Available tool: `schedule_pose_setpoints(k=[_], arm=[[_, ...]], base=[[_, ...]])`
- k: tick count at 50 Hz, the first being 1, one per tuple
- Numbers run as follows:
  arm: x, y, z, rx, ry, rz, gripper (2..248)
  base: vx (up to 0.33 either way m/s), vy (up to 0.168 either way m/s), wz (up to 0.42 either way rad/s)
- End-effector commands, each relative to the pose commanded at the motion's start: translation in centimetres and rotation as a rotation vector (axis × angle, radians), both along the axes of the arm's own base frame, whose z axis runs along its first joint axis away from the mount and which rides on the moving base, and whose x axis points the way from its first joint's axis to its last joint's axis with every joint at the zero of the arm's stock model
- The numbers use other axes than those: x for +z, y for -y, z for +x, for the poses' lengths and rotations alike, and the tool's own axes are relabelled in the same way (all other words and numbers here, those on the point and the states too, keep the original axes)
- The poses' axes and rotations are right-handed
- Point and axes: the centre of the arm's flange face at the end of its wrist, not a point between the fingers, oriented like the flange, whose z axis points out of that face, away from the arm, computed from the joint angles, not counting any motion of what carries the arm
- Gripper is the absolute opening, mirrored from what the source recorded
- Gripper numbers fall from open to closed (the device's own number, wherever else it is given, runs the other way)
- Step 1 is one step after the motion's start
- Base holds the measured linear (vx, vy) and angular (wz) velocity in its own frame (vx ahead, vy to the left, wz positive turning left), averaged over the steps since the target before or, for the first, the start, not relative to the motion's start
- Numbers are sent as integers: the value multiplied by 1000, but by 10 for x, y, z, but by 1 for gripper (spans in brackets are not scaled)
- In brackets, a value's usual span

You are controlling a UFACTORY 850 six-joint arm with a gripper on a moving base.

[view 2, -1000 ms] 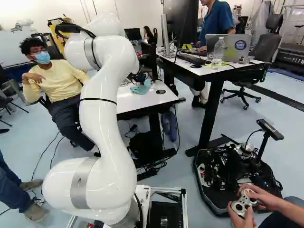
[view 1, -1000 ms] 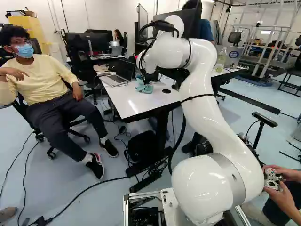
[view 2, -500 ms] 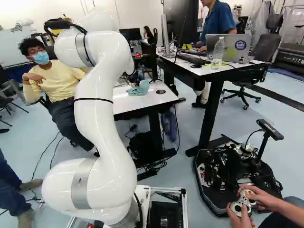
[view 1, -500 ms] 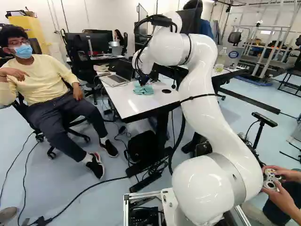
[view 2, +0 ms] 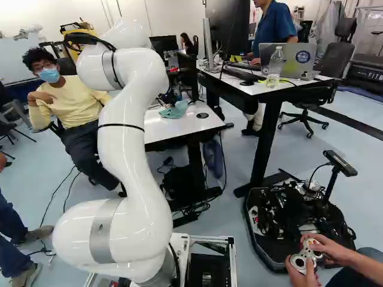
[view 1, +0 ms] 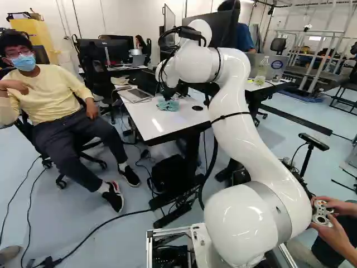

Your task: Clean the table with the green towel

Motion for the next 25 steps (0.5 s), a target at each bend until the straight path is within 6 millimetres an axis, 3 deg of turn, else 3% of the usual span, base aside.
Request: schedule_pose_setpoints(k=[25], arm=[[25, 1, -5, 0, 21, 3, 25]], base=[[0, 0, 0]])
